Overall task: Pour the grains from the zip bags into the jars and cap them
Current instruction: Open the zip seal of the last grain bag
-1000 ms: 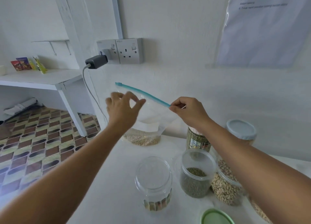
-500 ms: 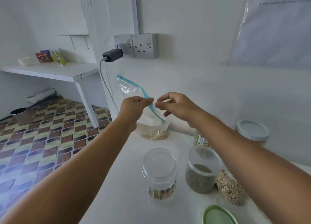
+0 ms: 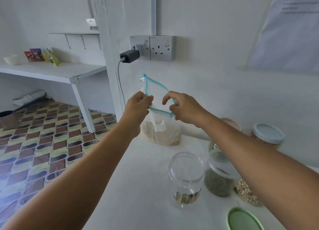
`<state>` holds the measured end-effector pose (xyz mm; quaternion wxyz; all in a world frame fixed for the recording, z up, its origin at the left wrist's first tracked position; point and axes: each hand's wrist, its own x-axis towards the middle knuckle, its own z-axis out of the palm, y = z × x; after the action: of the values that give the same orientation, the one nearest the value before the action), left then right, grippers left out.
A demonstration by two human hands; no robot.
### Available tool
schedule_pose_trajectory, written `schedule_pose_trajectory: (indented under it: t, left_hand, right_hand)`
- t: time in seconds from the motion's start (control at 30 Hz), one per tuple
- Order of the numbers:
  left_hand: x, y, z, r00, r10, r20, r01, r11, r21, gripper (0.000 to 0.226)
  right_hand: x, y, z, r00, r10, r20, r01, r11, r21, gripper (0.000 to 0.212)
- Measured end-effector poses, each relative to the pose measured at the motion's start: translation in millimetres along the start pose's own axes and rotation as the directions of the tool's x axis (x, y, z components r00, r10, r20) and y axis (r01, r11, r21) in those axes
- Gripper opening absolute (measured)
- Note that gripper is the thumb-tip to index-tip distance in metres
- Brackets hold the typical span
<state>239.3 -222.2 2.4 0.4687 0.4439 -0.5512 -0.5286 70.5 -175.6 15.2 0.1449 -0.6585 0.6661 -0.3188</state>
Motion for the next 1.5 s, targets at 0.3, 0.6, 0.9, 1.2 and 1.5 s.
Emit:
schedule_pose_trajectory:
  t: [0.3, 0.6, 0.9, 1.2, 1.5]
  left_hand:
    - [0, -5, -18, 0.995, 0.102, -0.021, -0.099, 0.989, 0.11, 0.017]
    - [10, 2, -13, 0.991, -0.105, -0.077, 0.106, 0.994, -0.001, 0.018]
    - [27, 17, -30, 0.958, 0.028, -0.285, -0.048, 0.997, -0.062, 0.018]
    - [22, 7, -21, 0.979, 0.1, -0.177, -0.089, 0.994, 0.068, 0.02]
    - [0, -14, -9, 0.972, 0.194, 0.133, -0.216, 0.96, 0.178, 0.036]
  right_hand:
    - [12, -20, -3, 0.994, 0.017, -0.104, -0.049, 0.949, -0.31, 0.034]
    - [21, -30, -4, 0.987, 0.154, 0.036, -0.132, 0.928, -0.348, 0.057]
    - [24, -17, -23, 0.969, 0.155, -0.193, -0.172, 0.982, -0.072, 0.044]
    - [9, -3, -28, 0.987, 0.119, -0.107, -0.127, 0.989, -0.074, 0.046]
    - [17, -40, -32, 0.999, -0.035, -0.007, 0.035, 0.987, 0.159, 0.029]
